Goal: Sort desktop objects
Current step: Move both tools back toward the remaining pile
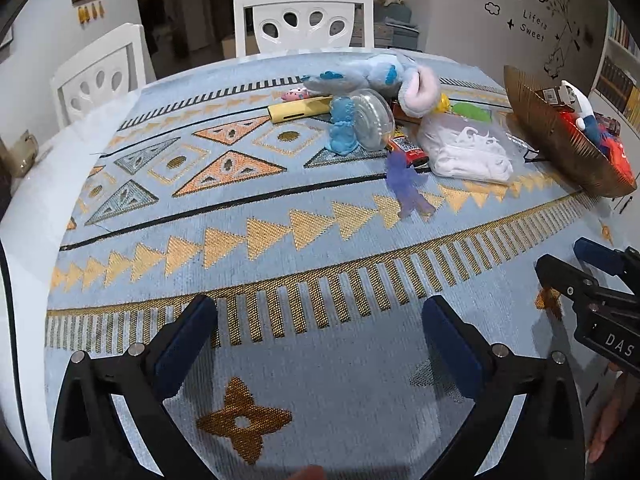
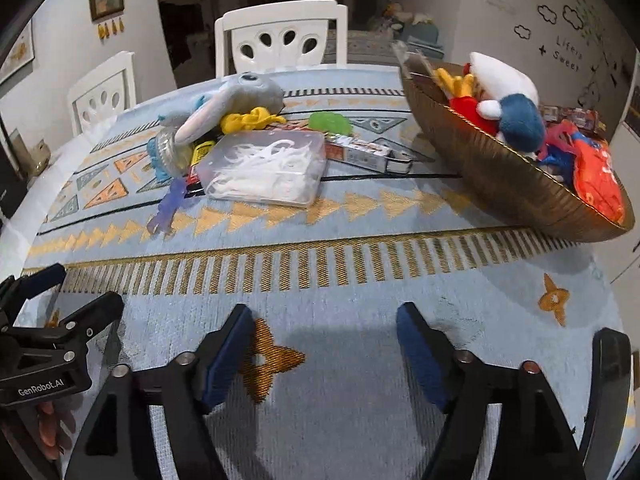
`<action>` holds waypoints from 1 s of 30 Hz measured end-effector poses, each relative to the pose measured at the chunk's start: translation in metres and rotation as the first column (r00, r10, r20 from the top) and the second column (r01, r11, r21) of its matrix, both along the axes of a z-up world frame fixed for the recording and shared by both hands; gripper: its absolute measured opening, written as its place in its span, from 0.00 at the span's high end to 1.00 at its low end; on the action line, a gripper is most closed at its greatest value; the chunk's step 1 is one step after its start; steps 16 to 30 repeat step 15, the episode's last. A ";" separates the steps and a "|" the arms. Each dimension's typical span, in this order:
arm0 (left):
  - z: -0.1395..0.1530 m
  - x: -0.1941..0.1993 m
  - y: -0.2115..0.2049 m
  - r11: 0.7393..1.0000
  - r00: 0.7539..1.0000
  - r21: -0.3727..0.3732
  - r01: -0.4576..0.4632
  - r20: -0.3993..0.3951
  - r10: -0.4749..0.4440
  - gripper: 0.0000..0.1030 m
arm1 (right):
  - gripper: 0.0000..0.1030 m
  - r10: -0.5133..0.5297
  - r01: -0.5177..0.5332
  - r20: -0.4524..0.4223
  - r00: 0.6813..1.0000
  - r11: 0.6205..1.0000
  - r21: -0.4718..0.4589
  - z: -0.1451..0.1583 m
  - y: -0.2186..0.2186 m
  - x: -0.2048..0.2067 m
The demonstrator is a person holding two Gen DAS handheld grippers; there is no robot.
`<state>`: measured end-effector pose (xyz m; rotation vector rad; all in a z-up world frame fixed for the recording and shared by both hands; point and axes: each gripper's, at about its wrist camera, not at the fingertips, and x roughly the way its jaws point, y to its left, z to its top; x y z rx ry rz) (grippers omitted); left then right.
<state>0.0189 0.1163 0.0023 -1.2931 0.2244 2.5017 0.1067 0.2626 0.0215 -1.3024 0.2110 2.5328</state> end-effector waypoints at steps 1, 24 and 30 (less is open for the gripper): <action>0.000 0.000 0.000 1.000 1.000 -0.001 0.000 0.000 0.000 0.00 | 0.18 0.009 -0.009 0.001 1.000 1.000 -0.004 -0.001 -0.002 -0.001; -0.001 -0.001 -0.001 1.000 1.000 0.002 0.003 0.000 -0.003 0.00 | 0.00 0.031 -0.031 0.032 0.999 1.000 -0.003 -0.005 -0.007 -0.006; -0.001 -0.001 -0.001 1.000 1.000 0.002 0.003 0.000 -0.003 0.00 | 0.00 0.031 -0.031 0.032 0.999 1.000 -0.003 -0.005 -0.007 -0.006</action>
